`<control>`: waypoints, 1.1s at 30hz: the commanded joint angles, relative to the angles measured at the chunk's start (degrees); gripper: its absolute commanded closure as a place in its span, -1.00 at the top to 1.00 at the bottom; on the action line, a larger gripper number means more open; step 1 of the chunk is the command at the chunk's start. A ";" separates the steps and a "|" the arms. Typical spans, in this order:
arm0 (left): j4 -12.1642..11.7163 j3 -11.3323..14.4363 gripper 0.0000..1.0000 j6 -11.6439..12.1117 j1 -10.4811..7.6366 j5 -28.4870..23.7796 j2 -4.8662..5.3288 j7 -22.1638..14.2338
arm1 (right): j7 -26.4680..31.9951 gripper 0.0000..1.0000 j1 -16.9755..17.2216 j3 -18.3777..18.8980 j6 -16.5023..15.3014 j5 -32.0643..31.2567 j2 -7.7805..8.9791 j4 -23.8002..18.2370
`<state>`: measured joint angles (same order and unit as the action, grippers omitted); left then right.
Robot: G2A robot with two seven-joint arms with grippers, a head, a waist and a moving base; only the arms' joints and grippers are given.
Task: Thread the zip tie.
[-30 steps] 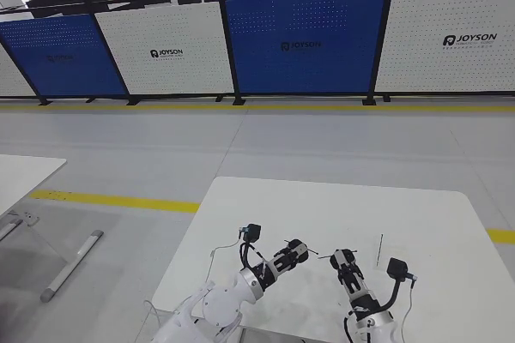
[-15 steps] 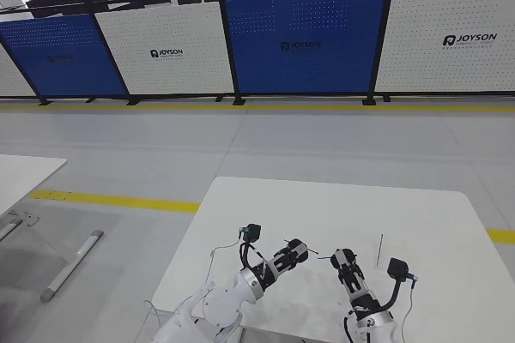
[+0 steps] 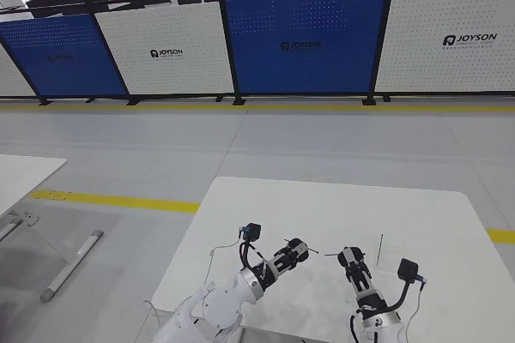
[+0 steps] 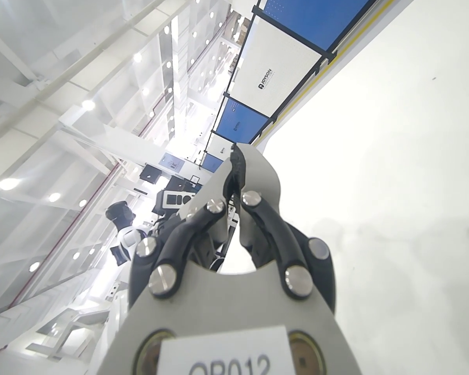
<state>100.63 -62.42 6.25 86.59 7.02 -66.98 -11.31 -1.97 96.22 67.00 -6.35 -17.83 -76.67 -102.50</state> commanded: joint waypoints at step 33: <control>0.02 0.02 -1.00 -0.04 0.00 0.06 0.00 0.01 | 0.25 -1.00 -2.82 -1.81 0.82 1.10 -0.58 2.17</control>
<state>100.65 -62.40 6.21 86.59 7.08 -66.98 -11.30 -1.70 93.43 65.11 -5.52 -16.90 -77.23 -100.41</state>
